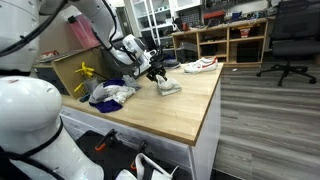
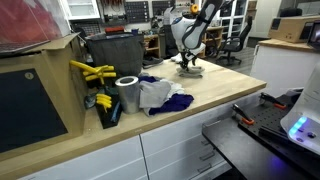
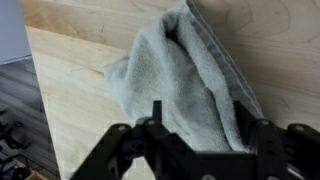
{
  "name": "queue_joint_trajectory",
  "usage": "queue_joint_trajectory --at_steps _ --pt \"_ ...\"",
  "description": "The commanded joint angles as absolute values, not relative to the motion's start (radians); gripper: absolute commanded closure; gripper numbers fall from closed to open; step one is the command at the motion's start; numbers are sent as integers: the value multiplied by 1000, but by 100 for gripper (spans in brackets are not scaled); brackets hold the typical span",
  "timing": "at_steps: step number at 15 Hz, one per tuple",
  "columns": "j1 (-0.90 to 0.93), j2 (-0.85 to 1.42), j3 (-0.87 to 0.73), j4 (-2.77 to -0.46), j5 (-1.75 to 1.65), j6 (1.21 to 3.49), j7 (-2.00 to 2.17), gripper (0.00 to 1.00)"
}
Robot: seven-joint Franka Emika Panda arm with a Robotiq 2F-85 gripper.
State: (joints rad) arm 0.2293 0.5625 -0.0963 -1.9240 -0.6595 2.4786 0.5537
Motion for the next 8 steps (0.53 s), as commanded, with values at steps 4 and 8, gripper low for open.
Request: queue_joint_trajectory --at_steps 4,8 --pt "184 478 -15 -1910 -309 2323 361 0" --pt "189 489 -56 -1817 -219 2291 450 0"
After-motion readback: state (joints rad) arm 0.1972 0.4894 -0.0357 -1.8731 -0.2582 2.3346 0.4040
